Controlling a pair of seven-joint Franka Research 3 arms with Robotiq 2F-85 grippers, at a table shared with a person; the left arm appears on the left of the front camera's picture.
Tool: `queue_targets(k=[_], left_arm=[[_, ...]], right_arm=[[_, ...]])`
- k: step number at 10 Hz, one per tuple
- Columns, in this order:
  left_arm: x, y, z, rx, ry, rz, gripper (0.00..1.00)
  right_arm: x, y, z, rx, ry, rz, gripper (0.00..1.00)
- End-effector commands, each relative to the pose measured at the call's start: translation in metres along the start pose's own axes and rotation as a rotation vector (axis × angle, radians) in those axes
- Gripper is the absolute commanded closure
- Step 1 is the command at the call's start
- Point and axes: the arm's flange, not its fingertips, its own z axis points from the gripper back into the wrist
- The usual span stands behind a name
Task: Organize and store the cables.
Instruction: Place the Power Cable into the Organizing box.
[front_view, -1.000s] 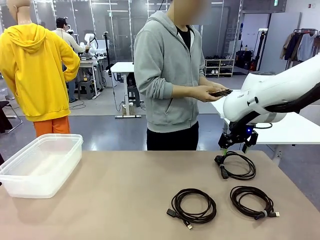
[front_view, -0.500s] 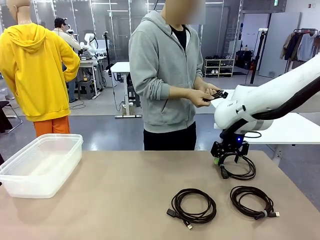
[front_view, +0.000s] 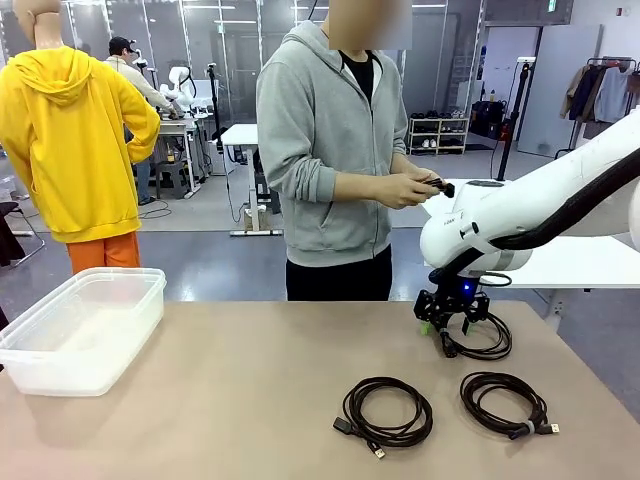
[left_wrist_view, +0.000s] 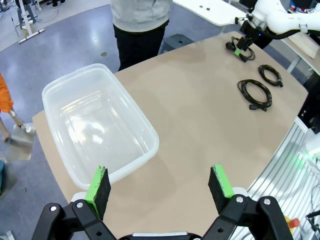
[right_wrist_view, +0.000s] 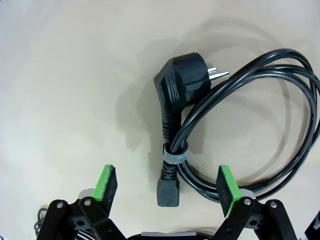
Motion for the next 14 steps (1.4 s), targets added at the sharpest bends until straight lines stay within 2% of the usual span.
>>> queue_targets(k=[1, 2, 3, 4, 5, 6, 10, 14], left_arm=[[0.0, -0.001, 0.001, -0.008, -0.006, -0.013, 0.0], [0.0, -0.001, 0.001, -0.008, -0.006, -0.013, 0.0], [0.0, -0.001, 0.001, -0.008, -0.006, -0.013, 0.0], [0.0, -0.001, 0.001, -0.008, -0.006, -0.013, 0.0], [0.0, -0.001, 0.001, -0.008, -0.006, -0.013, 0.0], [0.0, -0.001, 0.001, -0.008, -0.006, -0.013, 0.0], [0.0, -0.001, 0.001, -0.008, -0.006, -0.013, 0.0], [0.0, -0.001, 0.001, -0.008, -0.006, -0.013, 0.0]], right_arm=[[0.009, 0.007, -0.002, 0.002, 0.014, -0.039, 0.0], [0.011, 0.009, -0.004, -0.007, 0.022, -0.037, 0.11], [0.012, 0.01, -0.004, -0.015, 0.021, -0.038, 0.31], [0.012, 0.01, -0.002, -0.029, 0.021, -0.029, 0.7], [0.014, 0.01, -0.001, -0.037, 0.026, -0.032, 0.91], [0.015, 0.011, -0.002, -0.037, 0.037, -0.042, 1.0], [0.022, 0.006, -0.012, -0.069, 0.068, -0.089, 1.0], [0.024, 0.005, 0.002, -0.089, 0.024, -0.085, 1.0]])
